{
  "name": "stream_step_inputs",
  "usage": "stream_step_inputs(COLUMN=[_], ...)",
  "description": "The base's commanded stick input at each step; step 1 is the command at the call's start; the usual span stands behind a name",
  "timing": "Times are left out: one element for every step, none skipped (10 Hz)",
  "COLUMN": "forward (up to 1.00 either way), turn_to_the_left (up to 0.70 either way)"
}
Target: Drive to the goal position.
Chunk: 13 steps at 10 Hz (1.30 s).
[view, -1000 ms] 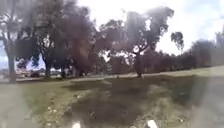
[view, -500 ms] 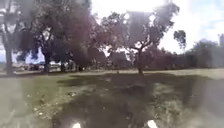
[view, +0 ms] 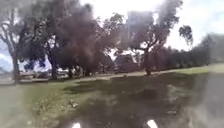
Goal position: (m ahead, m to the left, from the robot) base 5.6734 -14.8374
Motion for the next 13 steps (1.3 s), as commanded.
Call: stream_step_inputs(forward=[0.70,0.70,0.70,0.70,0.70,0.70,0.70,0.70,0.70,0.70,0.70,0.70,0.70], turn_to_the_left=[0.00,0.00,0.00,0.00,0.00,0.00,0.00,0.00,0.00,0.00,0.00,0.00,0.00])
